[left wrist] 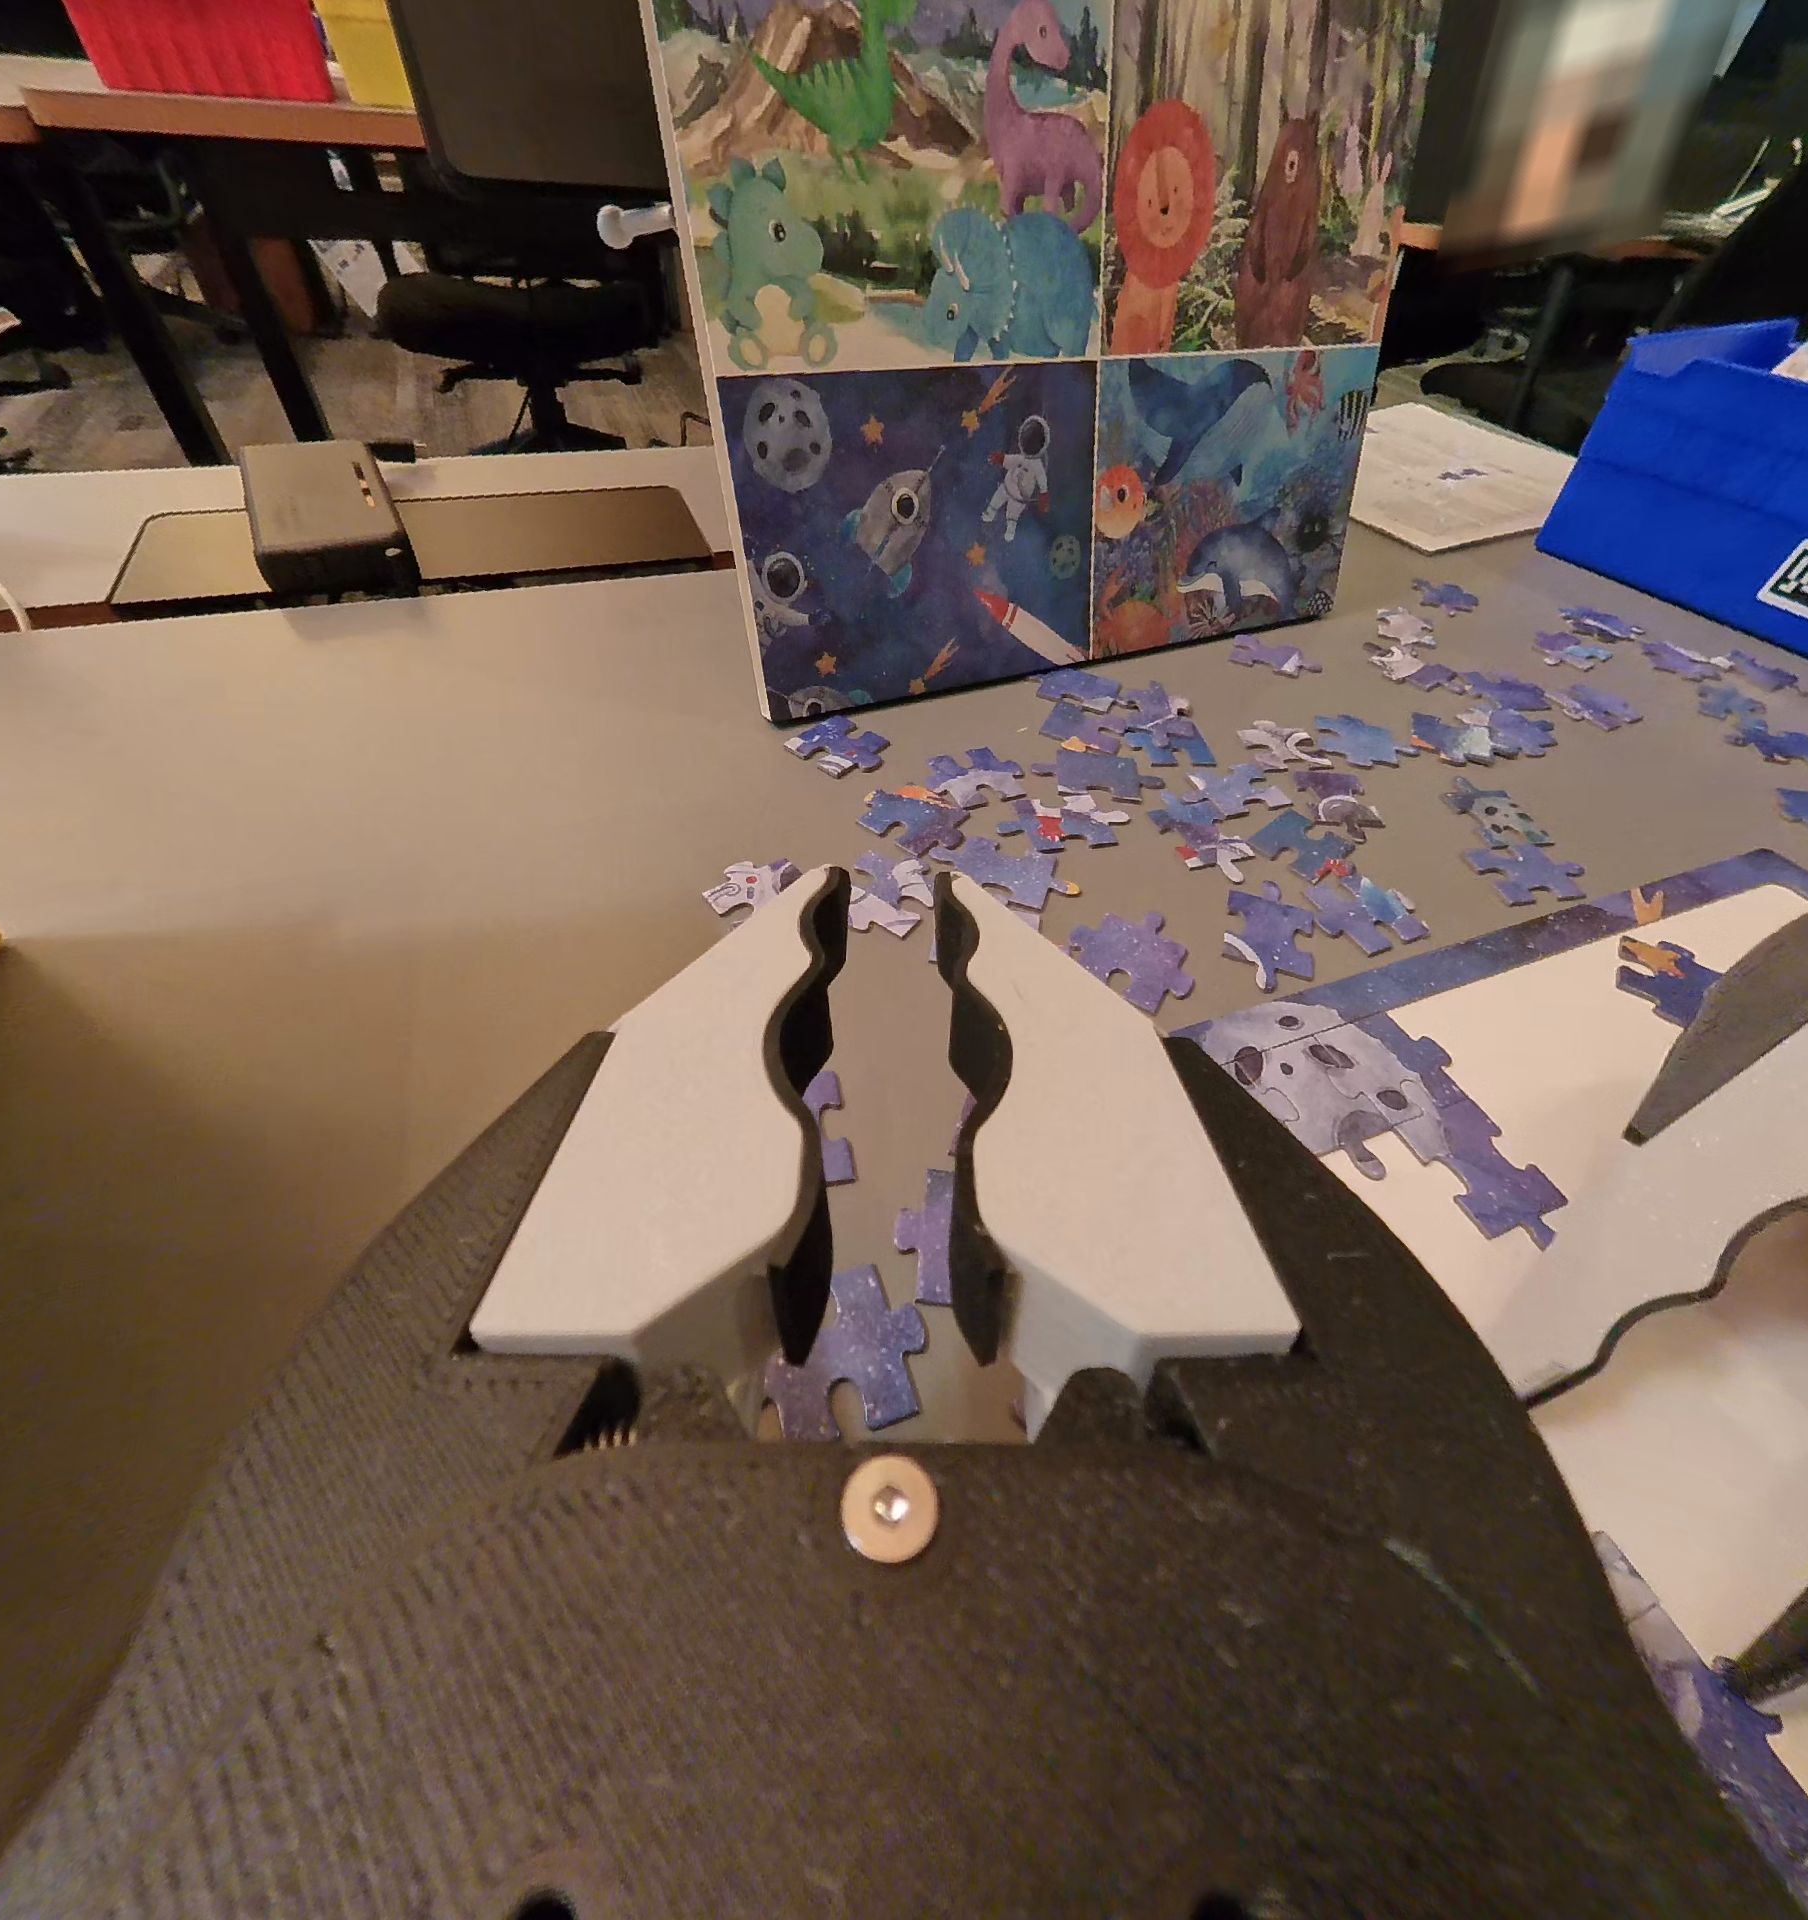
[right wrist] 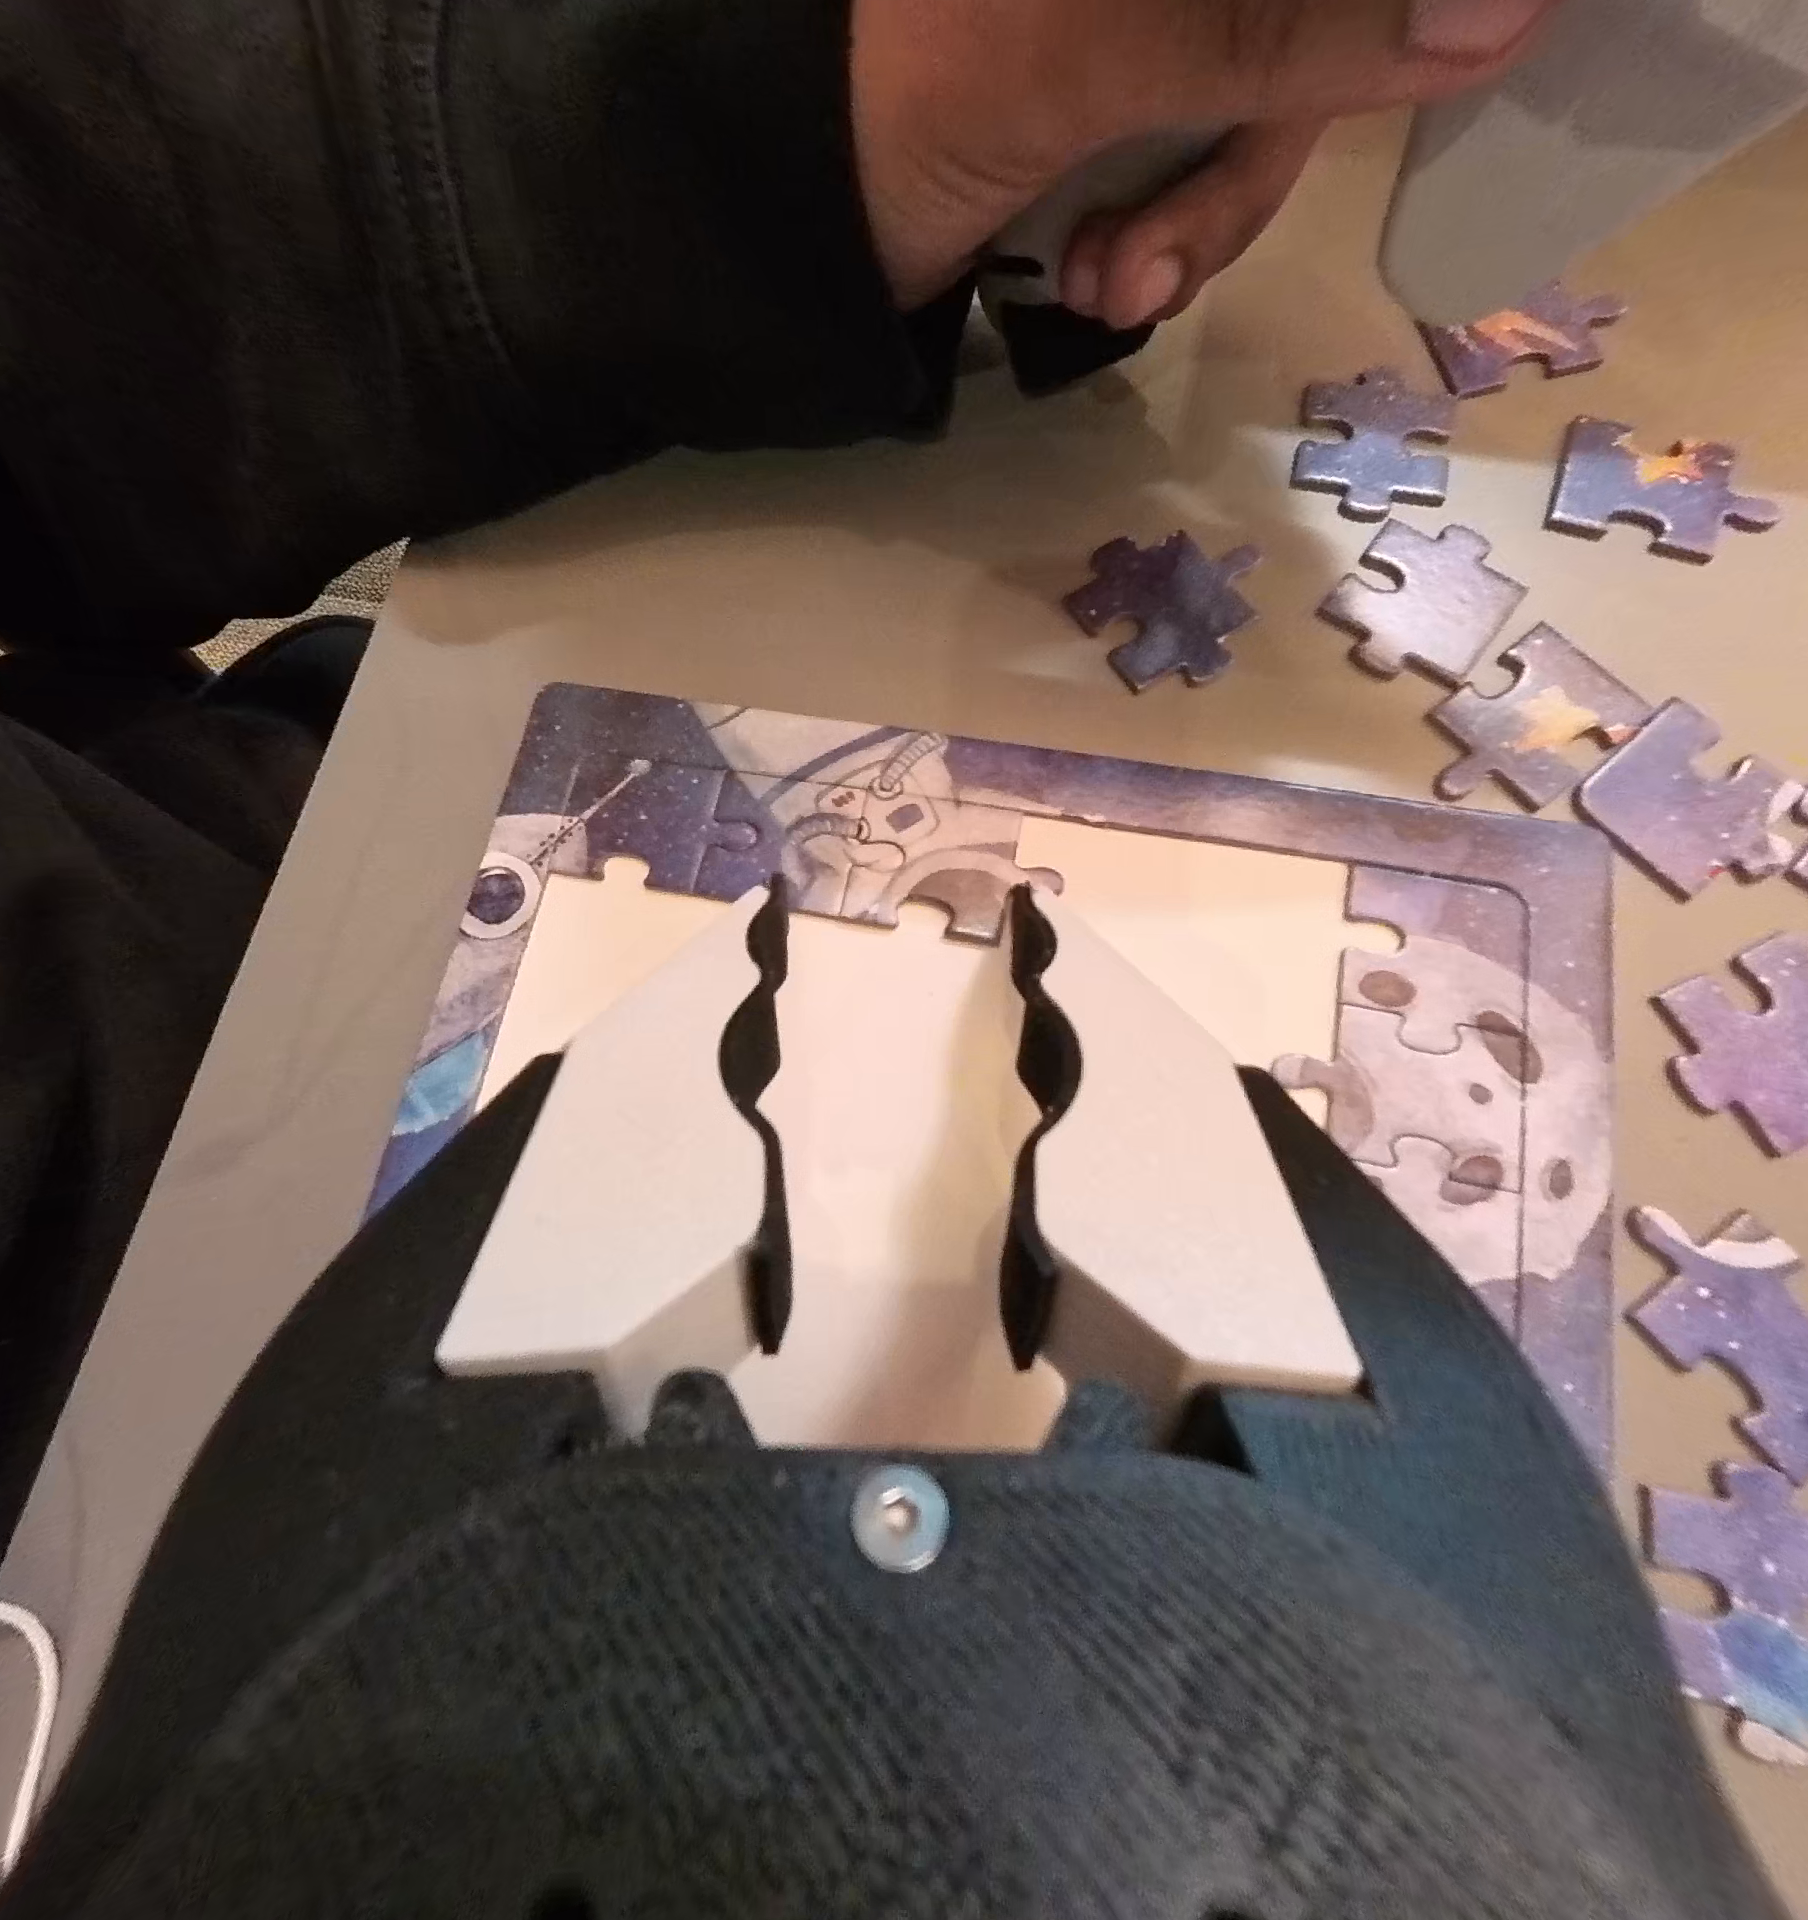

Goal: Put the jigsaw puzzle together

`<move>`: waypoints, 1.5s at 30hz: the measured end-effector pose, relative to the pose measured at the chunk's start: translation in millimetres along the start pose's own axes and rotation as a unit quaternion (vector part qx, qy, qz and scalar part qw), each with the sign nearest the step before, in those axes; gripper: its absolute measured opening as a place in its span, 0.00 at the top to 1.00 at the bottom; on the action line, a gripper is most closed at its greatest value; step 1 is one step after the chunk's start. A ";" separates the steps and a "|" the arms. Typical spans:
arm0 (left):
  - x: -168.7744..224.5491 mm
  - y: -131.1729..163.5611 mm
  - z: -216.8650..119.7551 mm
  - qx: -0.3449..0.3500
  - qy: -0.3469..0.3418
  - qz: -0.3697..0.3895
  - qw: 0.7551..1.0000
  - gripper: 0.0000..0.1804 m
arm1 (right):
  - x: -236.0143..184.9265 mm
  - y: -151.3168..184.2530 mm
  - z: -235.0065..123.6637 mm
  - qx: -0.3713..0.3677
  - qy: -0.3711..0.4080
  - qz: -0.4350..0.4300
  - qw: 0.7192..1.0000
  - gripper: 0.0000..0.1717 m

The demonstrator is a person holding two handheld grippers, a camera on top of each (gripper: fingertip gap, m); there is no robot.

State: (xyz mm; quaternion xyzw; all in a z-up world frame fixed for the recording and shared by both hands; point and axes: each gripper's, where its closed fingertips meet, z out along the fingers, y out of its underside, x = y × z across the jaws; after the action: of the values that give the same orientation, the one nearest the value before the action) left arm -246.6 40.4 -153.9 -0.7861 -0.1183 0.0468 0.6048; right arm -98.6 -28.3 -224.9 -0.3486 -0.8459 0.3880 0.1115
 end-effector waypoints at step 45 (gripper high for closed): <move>0.1 -0.1 0.0 0.000 0.000 0.000 1.000 0.92 | -27.8 -4.5 3.0 0.009 -0.067 0.006 0.998 0.78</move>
State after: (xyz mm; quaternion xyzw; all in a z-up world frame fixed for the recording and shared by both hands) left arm -246.6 40.4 -153.9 -0.7863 -0.1178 0.0467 0.6047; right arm -81.9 -50.9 -221.3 -0.3253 -0.8460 0.4187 0.0552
